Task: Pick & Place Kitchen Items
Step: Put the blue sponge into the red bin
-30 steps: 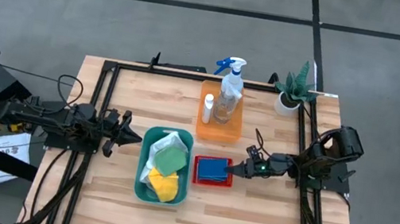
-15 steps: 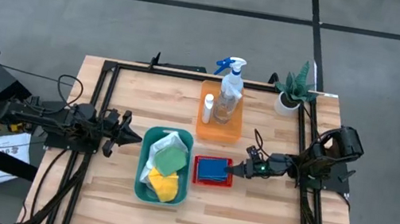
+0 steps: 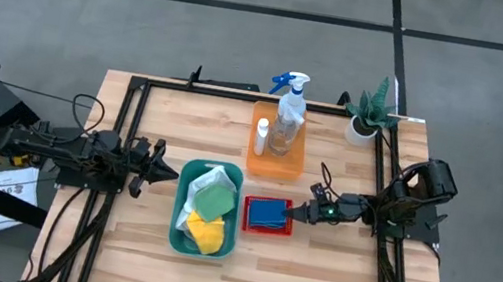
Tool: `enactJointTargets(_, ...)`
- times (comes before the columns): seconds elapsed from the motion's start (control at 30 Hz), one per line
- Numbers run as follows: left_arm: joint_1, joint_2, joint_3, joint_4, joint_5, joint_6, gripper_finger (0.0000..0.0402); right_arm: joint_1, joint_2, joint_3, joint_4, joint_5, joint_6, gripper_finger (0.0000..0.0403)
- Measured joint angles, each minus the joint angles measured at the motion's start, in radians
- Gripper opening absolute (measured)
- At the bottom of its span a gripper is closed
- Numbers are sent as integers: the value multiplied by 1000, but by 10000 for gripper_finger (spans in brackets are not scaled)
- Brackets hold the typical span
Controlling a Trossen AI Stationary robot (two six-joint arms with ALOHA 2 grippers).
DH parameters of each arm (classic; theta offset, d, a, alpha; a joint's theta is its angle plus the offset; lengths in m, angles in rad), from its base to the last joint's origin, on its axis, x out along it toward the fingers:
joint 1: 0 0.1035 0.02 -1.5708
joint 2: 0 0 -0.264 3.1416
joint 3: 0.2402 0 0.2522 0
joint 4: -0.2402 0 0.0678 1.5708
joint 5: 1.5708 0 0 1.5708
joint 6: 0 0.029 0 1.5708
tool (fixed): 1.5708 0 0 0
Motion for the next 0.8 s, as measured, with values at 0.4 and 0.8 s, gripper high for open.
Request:
enactJointTargets(0.4,0,0,0,0,0,0,16,0,0,0,-5,0,37,177)
enactJointTargets(0.8,0,0,0,0,0,0,16,12,0,0,-33,-1,78,197)
